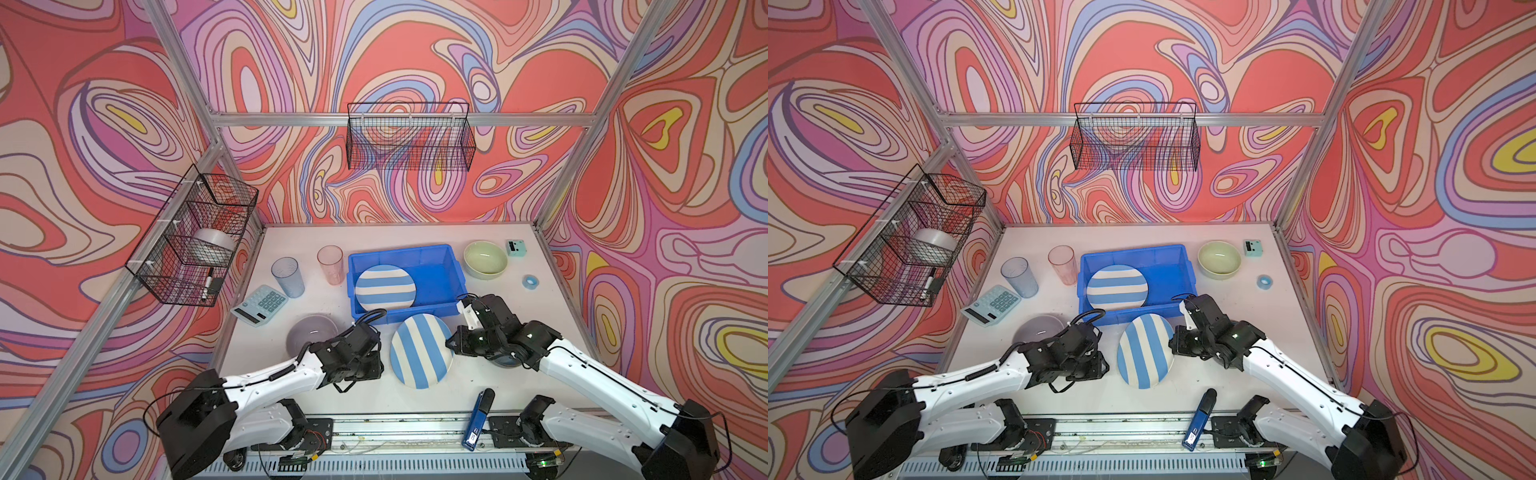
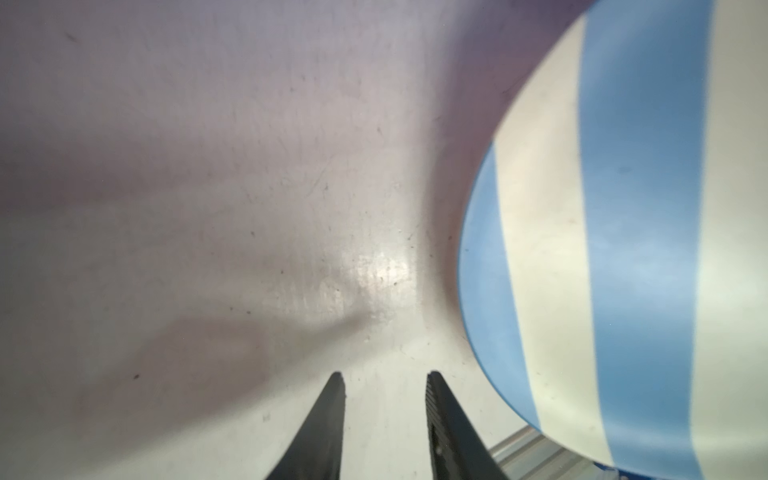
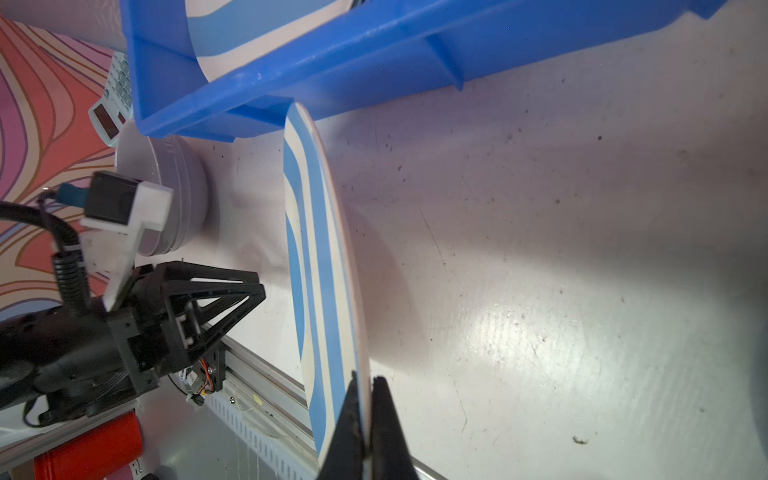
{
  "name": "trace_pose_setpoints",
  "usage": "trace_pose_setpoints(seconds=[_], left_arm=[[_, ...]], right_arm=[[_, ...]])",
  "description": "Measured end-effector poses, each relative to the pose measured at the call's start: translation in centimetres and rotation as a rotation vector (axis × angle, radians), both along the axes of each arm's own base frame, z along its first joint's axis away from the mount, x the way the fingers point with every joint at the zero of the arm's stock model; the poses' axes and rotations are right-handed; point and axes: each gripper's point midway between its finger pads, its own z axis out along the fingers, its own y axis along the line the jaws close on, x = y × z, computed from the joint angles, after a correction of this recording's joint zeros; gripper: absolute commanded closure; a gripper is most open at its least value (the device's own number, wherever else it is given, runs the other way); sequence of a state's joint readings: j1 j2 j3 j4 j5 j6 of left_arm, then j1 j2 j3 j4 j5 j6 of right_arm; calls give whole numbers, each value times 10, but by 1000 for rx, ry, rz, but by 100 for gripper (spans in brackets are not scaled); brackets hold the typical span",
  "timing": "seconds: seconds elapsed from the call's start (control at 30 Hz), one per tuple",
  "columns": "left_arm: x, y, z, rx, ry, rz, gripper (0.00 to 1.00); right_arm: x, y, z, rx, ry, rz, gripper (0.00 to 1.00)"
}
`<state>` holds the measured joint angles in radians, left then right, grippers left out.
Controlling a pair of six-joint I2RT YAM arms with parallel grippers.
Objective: Place the mixed dishes into the plastic bin
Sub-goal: 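Tilt the striped plate up with the right gripper while the left draws back, then carry the striped plate over the bin with the right gripper while left holds bin rim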
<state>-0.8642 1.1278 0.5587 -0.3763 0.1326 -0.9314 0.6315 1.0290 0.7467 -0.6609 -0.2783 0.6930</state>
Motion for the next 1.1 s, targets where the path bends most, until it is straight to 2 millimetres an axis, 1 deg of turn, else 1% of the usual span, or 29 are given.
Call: trace_pose_setpoints(seconds=[0.13, 0.23, 0.37, 0.43, 0.5, 0.6, 0.63, 0.7, 0.77, 0.87, 0.93, 1.0, 1.1], left_arm=[[10, 2, 49, -44, -75, 17, 55], [19, 11, 72, -46, -101, 43, 55], [33, 30, 90, -26, -114, 89, 57], [42, 40, 99, -23, -120, 116, 60], [50, 49, 105, -19, -124, 136, 63], [63, 57, 112, -10, -128, 154, 65], [68, 60, 114, -4, -130, 159, 65], [77, 64, 115, 5, -130, 168, 69], [84, 69, 113, 19, -128, 177, 70], [96, 77, 104, 44, -108, 195, 70], [104, 82, 94, 67, -84, 203, 70], [110, 85, 85, 83, -67, 205, 70], [121, 86, 77, 98, -53, 197, 70]], right_arm=[[5, 3, 13, -8, -4, 10, 100], [13, 7, 34, -12, -29, 17, 100], [34, 14, 68, -7, -89, 18, 100], [48, 18, 86, -1, -125, 13, 100], [64, 19, 98, 1, -150, 1, 100], [90, 19, 108, -2, -174, -24, 100], [99, 19, 109, -7, -178, -29, 100], [118, 21, 108, -15, -184, -40, 100], [134, 22, 102, -19, -184, -50, 100], [158, 25, 86, -30, -161, -61, 100], [173, 29, 74, -30, -145, -63, 100], [186, 33, 67, -22, -144, -64, 100], [198, 40, 56, -15, -139, -58, 100]])
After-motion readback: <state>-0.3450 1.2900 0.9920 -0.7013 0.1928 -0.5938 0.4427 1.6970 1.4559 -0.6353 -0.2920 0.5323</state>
